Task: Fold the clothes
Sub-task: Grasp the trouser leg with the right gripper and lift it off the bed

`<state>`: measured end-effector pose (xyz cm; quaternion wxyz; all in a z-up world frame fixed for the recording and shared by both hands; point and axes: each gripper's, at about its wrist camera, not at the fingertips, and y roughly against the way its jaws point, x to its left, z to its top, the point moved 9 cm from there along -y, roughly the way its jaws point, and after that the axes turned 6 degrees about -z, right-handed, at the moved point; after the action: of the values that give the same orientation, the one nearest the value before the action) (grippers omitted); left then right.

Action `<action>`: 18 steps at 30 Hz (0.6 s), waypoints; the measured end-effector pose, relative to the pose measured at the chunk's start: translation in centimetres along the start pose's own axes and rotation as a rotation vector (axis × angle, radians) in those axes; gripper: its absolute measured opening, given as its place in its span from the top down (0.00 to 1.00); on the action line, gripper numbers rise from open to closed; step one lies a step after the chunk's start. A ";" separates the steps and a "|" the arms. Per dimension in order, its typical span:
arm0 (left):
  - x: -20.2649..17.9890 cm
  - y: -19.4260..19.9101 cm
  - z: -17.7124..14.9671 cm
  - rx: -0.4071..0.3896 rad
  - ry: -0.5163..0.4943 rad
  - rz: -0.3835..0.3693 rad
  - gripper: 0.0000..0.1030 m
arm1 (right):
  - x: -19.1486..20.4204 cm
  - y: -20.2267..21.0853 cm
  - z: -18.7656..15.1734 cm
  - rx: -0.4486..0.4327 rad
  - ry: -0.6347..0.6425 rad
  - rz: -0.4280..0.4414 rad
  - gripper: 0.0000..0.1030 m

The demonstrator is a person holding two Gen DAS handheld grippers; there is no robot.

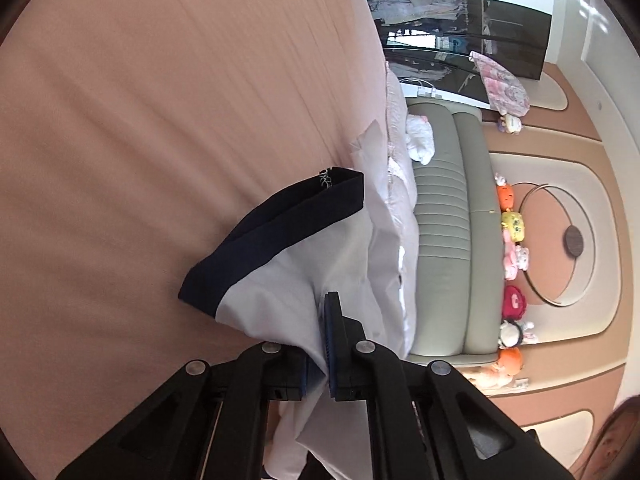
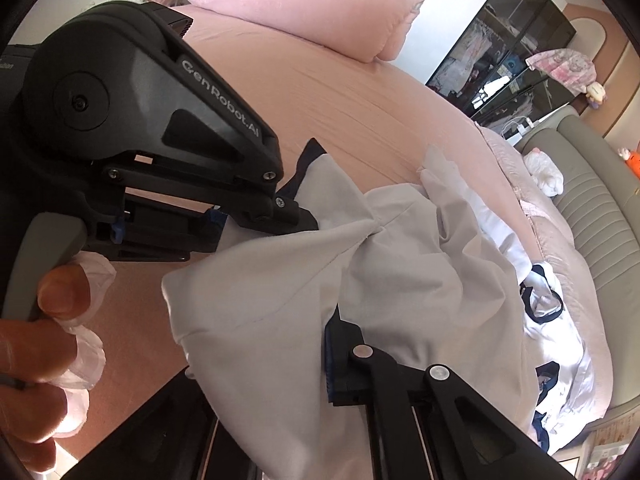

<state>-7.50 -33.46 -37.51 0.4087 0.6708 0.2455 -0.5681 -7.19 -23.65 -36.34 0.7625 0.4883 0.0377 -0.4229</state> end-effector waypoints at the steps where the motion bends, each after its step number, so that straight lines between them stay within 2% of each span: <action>1: -0.4 0.3 0.0 -0.003 -0.017 0.005 0.95 | 0.0 0.3 0.2 -0.003 0.002 -0.007 0.97; 4: -1.9 0.5 0.2 -0.007 -0.061 0.006 0.96 | -0.2 1.1 0.9 -0.008 0.006 -0.022 0.97; 12: -4.3 1.7 1.4 -0.049 -0.055 -0.069 0.96 | -0.1 3.3 2.7 -0.047 0.037 -0.045 0.97; 18: -5.4 3.0 1.1 -0.051 -0.075 -0.078 0.96 | 0.8 4.9 3.4 -0.071 0.069 -0.043 0.97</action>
<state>-7.04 -35.28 -31.58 0.4123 0.6282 0.2705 -0.6018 -4.55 -25.95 -31.45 0.7683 0.4742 0.0894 -0.4206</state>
